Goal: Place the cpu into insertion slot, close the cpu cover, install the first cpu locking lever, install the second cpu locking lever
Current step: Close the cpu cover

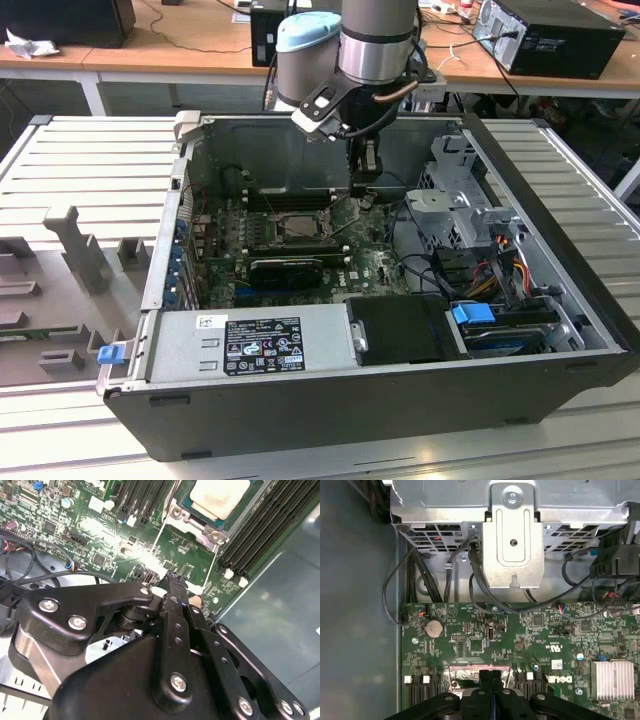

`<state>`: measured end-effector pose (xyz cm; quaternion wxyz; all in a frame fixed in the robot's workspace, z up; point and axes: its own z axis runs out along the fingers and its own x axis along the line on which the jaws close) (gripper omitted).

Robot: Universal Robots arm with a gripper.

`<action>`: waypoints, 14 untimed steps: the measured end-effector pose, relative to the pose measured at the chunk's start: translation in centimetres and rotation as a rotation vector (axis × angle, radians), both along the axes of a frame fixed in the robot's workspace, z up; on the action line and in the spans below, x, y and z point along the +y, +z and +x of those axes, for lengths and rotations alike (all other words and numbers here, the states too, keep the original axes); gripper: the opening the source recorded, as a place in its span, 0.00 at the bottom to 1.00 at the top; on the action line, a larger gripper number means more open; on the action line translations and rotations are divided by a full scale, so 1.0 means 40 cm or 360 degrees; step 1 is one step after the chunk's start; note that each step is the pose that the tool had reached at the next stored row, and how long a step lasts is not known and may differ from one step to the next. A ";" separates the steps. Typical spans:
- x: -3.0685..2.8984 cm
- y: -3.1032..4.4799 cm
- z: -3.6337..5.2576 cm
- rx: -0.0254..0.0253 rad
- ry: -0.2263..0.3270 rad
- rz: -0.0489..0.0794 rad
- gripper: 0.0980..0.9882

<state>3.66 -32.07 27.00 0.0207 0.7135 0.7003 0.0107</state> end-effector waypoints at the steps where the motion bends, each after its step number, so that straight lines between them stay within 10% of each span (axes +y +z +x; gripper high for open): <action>1: 0.000 -0.005 0.003 -0.00001 0.0000 0.0000 0.01; 14: 0.015 -0.040 0.065 0.00145 0.0000 0.0000 0.01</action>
